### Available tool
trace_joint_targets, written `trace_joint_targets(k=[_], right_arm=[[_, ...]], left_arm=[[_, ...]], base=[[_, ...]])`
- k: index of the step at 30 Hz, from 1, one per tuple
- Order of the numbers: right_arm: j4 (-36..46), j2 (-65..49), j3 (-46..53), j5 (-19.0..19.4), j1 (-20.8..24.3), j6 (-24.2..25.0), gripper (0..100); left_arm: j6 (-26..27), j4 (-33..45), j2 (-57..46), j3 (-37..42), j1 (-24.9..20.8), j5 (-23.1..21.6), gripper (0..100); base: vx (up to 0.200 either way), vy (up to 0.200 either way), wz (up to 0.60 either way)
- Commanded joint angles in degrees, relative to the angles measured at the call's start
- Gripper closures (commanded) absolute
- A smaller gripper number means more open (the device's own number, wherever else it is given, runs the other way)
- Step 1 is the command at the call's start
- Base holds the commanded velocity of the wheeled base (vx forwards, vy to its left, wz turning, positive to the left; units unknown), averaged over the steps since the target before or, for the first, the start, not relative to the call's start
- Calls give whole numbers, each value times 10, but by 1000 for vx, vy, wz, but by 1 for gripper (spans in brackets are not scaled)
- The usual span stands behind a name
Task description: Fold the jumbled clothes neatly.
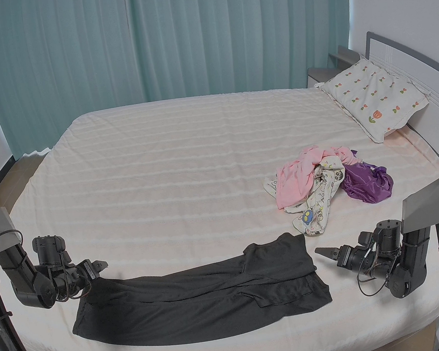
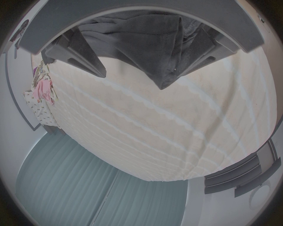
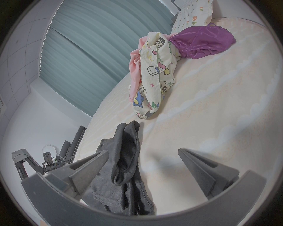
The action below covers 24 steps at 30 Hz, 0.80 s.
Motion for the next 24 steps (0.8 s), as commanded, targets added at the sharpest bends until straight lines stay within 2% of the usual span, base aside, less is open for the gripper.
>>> trace_joint_targets(k=[1, 6, 7, 14, 24], right_arm=[[-5, 2, 0, 0, 0, 0, 0], [-5, 2, -1, 0, 0, 0, 0], [-5, 2, -1, 0, 0, 0, 0], [-4, 2, -1, 0, 1, 0, 0], [-3, 3, -4, 1, 1, 1, 0]], left_arm=[[8, -2, 21, -2, 5, 1, 0], [8, -2, 42, -12, 12, -1, 0], [8, -2, 46, -14, 15, -3, 100], [4, 2, 77, -53, 49, -3, 100], [8, 3, 59, -55, 72, -1, 100]], base=[[0, 0, 0], [0, 0, 0], [0, 0, 0], [0, 0, 0], [0, 0, 0]])
